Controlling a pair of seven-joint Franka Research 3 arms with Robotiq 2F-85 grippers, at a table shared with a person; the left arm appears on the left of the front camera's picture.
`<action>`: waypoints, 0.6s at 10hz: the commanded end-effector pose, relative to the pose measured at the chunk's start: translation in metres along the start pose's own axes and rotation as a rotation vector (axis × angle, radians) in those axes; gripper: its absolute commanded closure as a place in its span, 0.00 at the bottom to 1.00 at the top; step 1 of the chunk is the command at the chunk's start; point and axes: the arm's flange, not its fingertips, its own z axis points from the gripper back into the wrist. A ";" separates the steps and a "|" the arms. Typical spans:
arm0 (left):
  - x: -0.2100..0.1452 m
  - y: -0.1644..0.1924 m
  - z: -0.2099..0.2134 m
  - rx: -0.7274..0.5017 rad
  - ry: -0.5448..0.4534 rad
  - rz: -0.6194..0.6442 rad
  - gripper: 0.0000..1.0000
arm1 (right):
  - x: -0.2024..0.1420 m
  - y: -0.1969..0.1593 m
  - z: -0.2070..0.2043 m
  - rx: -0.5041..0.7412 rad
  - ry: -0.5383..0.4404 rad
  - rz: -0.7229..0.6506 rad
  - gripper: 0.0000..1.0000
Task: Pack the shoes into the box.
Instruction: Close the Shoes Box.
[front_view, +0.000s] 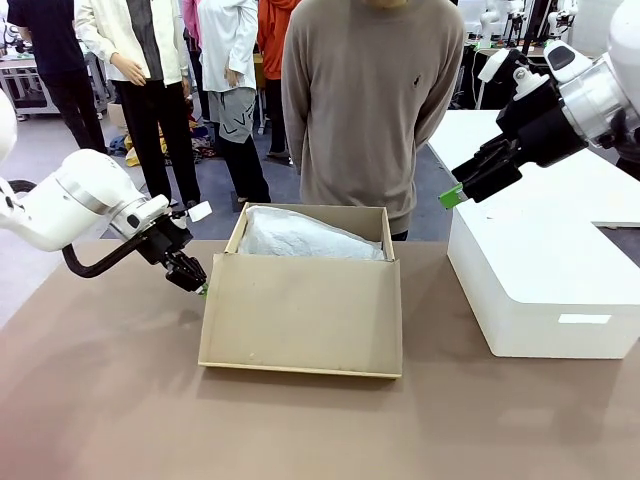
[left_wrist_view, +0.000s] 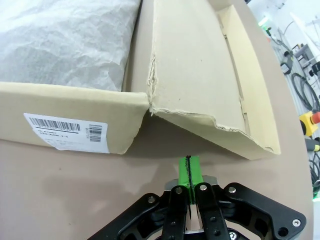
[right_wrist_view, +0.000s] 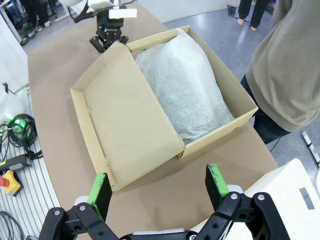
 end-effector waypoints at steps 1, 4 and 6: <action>0.000 0.004 -0.001 -0.014 -0.045 -0.031 1.00 | 0.001 -0.002 -0.001 0.013 -0.026 0.008 0.00; 0.003 0.008 -0.009 -0.062 -0.076 -0.045 1.00 | 0.001 -0.002 -0.001 0.013 -0.026 0.008 0.00; 0.004 0.010 -0.014 -0.101 -0.083 -0.053 1.00 | 0.001 -0.002 -0.001 0.013 -0.026 0.008 0.00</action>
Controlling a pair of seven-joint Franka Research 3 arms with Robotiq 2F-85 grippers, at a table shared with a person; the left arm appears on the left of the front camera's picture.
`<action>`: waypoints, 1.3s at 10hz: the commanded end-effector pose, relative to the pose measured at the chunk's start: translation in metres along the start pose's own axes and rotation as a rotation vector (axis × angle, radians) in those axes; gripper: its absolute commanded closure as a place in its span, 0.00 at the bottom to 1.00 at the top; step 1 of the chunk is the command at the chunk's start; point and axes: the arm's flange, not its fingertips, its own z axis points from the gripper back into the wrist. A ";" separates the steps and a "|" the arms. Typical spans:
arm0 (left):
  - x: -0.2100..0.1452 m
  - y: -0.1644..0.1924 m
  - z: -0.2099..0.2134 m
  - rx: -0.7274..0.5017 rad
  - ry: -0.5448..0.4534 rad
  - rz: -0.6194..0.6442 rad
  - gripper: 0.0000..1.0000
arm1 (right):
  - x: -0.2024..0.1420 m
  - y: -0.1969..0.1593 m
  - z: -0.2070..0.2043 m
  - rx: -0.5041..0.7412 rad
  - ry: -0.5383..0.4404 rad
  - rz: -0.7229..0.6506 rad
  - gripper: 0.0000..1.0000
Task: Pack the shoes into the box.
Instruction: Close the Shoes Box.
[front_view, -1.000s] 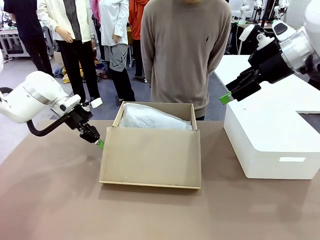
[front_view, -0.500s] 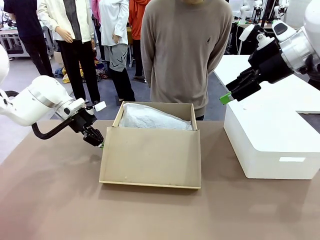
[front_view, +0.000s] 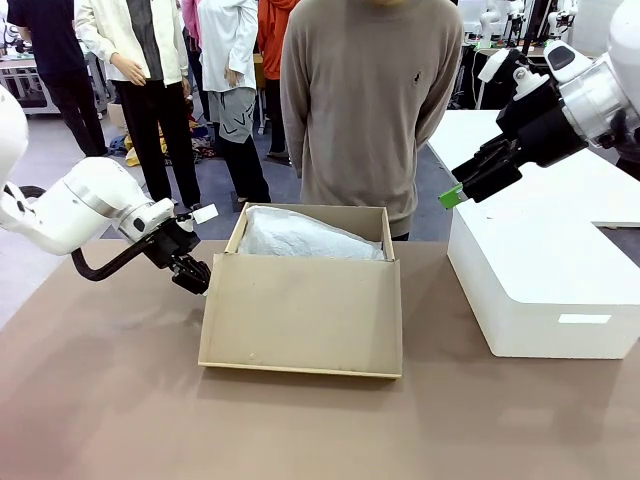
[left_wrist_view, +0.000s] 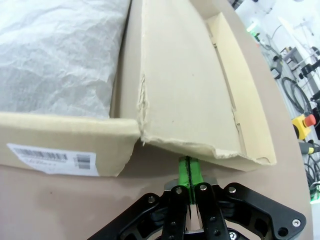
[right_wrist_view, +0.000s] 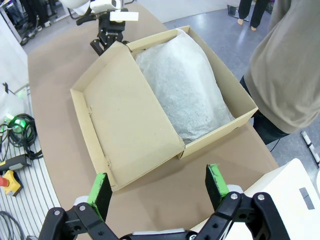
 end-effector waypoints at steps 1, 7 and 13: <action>0.001 0.005 0.001 -0.041 -0.046 -0.035 1.00 | 0.001 -0.002 -0.001 0.013 -0.026 0.008 0.00; -0.003 0.005 -0.001 -0.190 -0.051 -0.059 1.00 | 0.001 -0.002 -0.001 0.013 -0.026 0.008 0.00; 0.004 -0.001 0.014 -0.264 -0.129 -0.108 1.00 | 0.001 -0.002 -0.001 0.013 -0.026 0.008 0.00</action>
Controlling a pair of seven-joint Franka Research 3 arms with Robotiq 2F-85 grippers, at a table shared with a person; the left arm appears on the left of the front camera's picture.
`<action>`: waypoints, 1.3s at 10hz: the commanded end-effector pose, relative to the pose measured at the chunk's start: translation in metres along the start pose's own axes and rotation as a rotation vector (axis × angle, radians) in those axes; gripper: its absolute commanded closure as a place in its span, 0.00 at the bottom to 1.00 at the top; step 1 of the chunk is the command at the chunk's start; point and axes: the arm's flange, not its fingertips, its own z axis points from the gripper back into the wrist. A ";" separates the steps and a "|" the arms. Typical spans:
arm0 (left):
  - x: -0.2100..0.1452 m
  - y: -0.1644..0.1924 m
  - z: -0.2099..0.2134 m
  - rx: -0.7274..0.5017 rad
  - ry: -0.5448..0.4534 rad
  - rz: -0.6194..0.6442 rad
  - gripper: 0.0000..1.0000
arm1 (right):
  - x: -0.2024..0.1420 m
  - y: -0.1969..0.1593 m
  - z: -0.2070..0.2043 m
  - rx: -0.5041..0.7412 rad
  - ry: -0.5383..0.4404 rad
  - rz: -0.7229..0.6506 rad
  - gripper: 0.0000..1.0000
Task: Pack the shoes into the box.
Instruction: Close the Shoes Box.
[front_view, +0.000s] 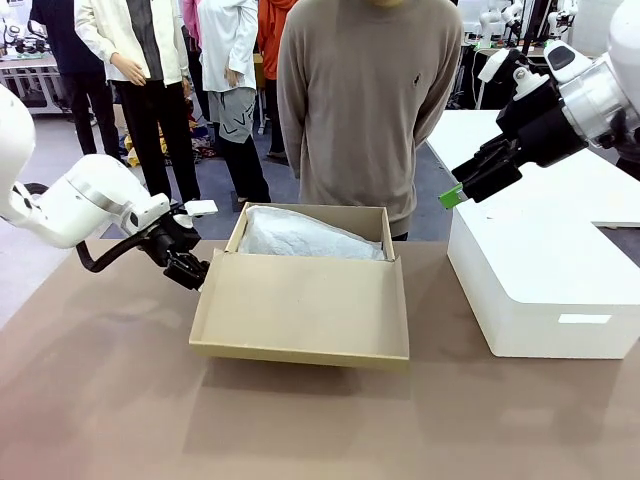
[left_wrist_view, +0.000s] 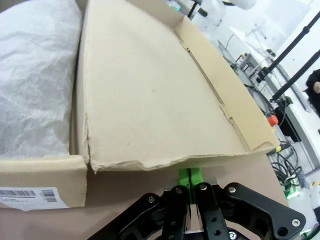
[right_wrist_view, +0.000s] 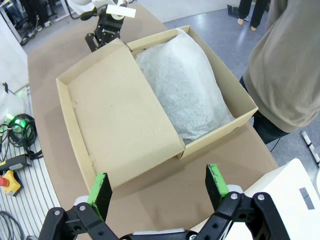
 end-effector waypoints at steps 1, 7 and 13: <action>0.004 -0.005 0.013 -0.042 -0.062 -0.051 1.00 | 0.001 -0.002 -0.001 0.013 -0.026 0.008 0.00; 0.015 -0.005 0.029 0.026 -0.286 -0.077 1.00 | 0.001 -0.002 -0.001 0.013 -0.026 0.008 0.00; 0.040 -0.005 0.042 0.205 -0.382 -0.055 1.00 | 0.001 -0.002 -0.001 0.013 -0.026 0.008 0.00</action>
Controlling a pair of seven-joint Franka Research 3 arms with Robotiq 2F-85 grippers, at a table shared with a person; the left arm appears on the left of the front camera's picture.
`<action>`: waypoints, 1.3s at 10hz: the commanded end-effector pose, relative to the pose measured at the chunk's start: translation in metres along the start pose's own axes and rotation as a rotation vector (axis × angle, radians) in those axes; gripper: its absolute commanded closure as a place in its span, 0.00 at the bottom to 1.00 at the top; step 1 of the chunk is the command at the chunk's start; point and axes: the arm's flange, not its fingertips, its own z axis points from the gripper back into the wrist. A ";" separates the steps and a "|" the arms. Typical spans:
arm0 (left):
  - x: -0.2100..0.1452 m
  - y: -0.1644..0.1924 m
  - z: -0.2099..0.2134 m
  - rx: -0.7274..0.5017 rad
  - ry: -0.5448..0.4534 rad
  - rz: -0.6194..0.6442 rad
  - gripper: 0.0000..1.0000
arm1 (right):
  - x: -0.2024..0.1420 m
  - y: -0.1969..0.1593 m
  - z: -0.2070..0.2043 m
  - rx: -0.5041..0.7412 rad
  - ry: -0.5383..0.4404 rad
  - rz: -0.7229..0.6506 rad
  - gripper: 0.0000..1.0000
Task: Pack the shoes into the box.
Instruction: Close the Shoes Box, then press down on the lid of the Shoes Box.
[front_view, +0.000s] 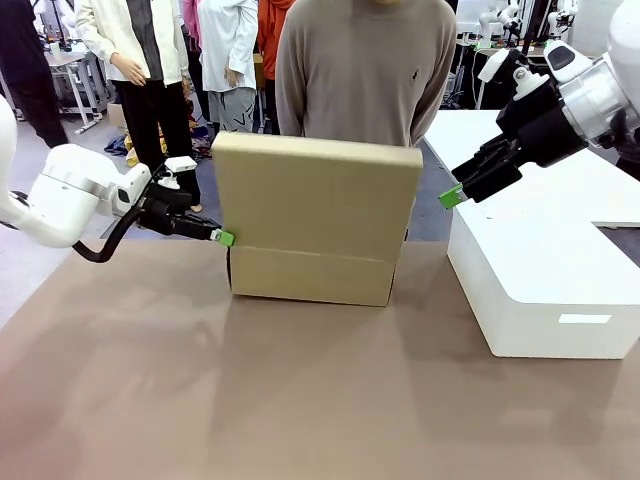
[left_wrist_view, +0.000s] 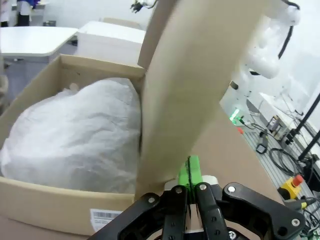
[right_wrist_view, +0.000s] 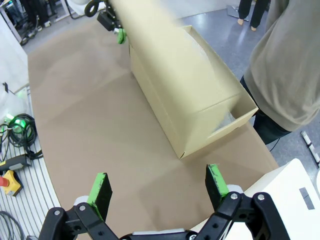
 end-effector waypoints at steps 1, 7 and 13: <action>0.013 -0.007 -0.004 0.081 -0.016 0.001 1.00 | 0.001 -0.002 -0.001 0.013 -0.027 0.008 0.00; 0.055 0.000 0.020 0.316 0.207 0.085 1.00 | 0.001 -0.002 -0.001 0.013 -0.027 0.008 0.00; 0.055 0.001 0.018 0.318 0.169 0.041 1.00 | 0.001 -0.002 -0.001 0.013 -0.027 0.008 0.00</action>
